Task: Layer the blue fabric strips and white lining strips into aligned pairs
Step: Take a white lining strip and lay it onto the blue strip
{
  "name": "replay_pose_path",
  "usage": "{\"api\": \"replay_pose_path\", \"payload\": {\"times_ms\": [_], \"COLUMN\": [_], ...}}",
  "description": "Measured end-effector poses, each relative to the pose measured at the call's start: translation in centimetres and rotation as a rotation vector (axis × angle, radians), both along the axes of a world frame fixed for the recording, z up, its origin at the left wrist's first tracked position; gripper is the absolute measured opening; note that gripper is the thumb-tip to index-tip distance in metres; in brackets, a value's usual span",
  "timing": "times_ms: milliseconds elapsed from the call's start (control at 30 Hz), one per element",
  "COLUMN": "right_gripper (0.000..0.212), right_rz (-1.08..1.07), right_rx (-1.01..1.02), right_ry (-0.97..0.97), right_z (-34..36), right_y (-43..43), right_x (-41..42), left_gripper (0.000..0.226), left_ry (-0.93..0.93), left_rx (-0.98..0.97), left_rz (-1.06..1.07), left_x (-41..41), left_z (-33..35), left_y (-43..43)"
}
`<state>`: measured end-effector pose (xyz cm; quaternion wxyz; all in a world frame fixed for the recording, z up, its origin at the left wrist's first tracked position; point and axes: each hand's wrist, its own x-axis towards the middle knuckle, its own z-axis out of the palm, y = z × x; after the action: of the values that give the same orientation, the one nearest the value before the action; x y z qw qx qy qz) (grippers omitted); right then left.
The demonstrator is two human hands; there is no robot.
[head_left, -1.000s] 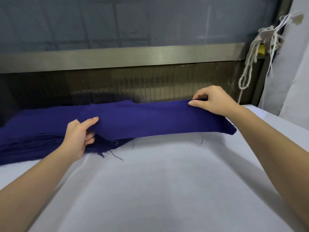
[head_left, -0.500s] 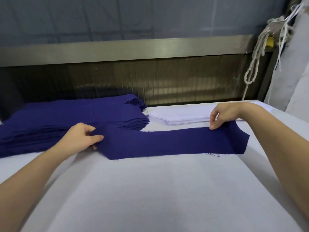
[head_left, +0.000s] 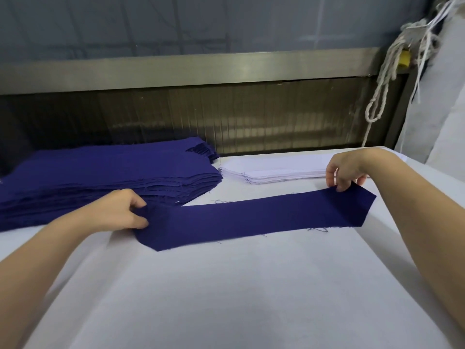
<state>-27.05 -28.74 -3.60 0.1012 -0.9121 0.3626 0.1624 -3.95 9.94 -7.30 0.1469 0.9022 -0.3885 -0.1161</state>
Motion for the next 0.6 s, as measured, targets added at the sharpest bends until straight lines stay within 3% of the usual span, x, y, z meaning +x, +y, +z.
{"api": "replay_pose_path", "payload": {"times_ms": [100, 267, 367, 433, 600], "right_gripper": [0.019, 0.022, 0.018, 0.003, 0.014], "right_rz": [-0.016, -0.067, -0.125, -0.136, -0.164], "right_rx": [-0.091, -0.242, -0.278, -0.332, -0.429], "right_ry": [0.090, 0.190, 0.070, 0.073, 0.119], "right_z": [0.2, 0.0, -0.9, -1.1, -1.0], "right_y": [0.5, 0.5, -0.4, -0.5, 1.3], "right_x": [-0.1, -0.5, -0.3, -0.2, 0.4], "left_gripper": [0.021, 0.049, 0.046, 0.043, 0.028], "left_ry": [0.031, -0.029, -0.129, -0.185, -0.375], "left_rx": [-0.012, -0.063, -0.124, -0.159, -0.178], "left_rz": [-0.025, -0.053, -0.063, -0.093, -0.263], "left_x": [-0.3, -0.6, -0.8, -1.0, -1.7], "left_z": [0.1, 0.0, -0.2, -0.3, -0.9], "left_y": [-0.3, -0.7, -0.9, -1.0, -2.1]}}
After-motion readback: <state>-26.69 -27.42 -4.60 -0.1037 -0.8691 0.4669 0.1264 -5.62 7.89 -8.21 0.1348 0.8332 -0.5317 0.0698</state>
